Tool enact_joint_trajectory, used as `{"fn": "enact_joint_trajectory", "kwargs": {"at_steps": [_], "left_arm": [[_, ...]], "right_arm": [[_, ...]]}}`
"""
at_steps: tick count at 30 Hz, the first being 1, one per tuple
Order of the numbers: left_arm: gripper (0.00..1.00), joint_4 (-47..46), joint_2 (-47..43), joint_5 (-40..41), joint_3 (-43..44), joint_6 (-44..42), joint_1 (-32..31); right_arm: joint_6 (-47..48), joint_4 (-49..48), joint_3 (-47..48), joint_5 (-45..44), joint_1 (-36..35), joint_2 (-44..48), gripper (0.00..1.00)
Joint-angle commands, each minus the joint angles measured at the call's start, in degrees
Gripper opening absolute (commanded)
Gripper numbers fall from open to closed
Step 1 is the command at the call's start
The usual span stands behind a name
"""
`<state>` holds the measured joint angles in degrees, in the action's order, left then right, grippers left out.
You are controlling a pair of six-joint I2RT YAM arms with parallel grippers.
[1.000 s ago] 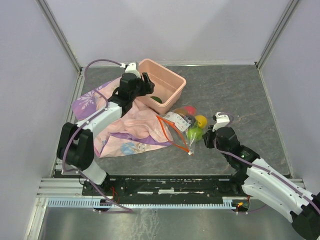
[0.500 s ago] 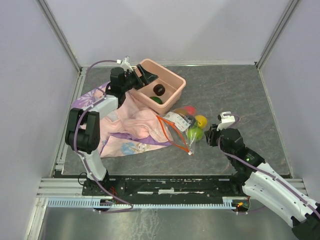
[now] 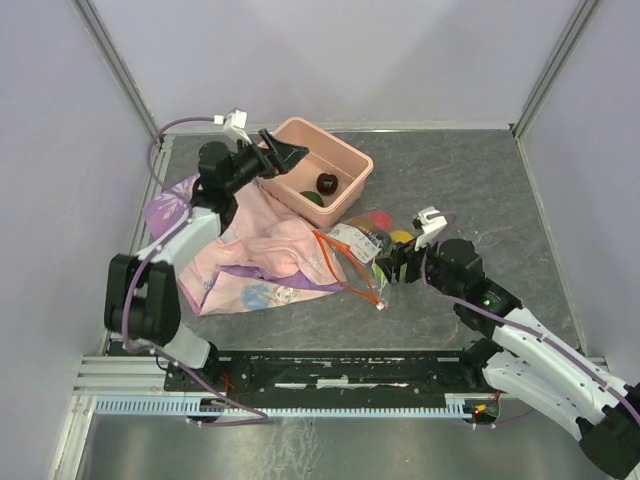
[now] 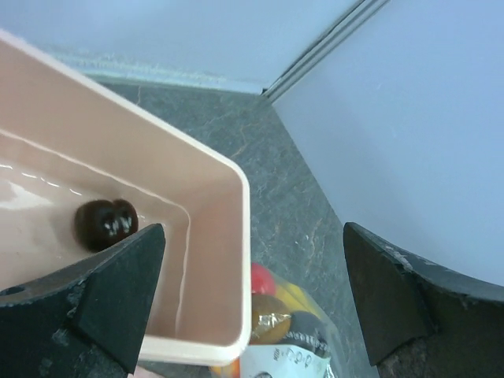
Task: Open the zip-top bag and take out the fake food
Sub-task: Place the fake fruit in the bin.
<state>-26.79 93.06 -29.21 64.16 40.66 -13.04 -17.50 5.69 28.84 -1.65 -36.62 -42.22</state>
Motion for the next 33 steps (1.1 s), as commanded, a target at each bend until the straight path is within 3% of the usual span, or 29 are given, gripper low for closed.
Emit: {"fn": "enact_joint_trajectory", "kwargs": {"at_steps": [1, 8, 11, 16, 26, 33], "left_arm": [[1.00, -8.6, -11.7, 4.4, -8.3, -4.8, 1.2], [0.99, -13.2, -30.9, 15.3, -25.4, -6.0, 1.5], [1.00, -14.4, -38.7, 16.6, -31.4, -7.4, 1.6], [1.00, -7.7, -47.5, 14.2, -36.1, -7.9, 1.5], [0.96, -5.9, -53.0, 3.2, -44.9, 2.4, 1.5], [0.88, -14.3, -50.5, -2.6, -51.3, 11.3, 1.4]], "right_arm": [[3.1, -7.4, 4.7, 13.1, 0.1, -3.4, 0.79], [3.4, -10.2, 8.1, 22.6, 0.1, -10.2, 0.83], [4.0, -8.8, 10.6, 22.0, 0.0, -13.3, 0.83], [6.2, -3.8, 15.5, 18.1, -1.1, -18.2, 0.83], [10.9, 4.1, 23.1, 6.8, -7.2, -25.5, 0.82], [13.8, 8.8, 26.9, -5.1, -13.0, -30.5, 0.80]]}}
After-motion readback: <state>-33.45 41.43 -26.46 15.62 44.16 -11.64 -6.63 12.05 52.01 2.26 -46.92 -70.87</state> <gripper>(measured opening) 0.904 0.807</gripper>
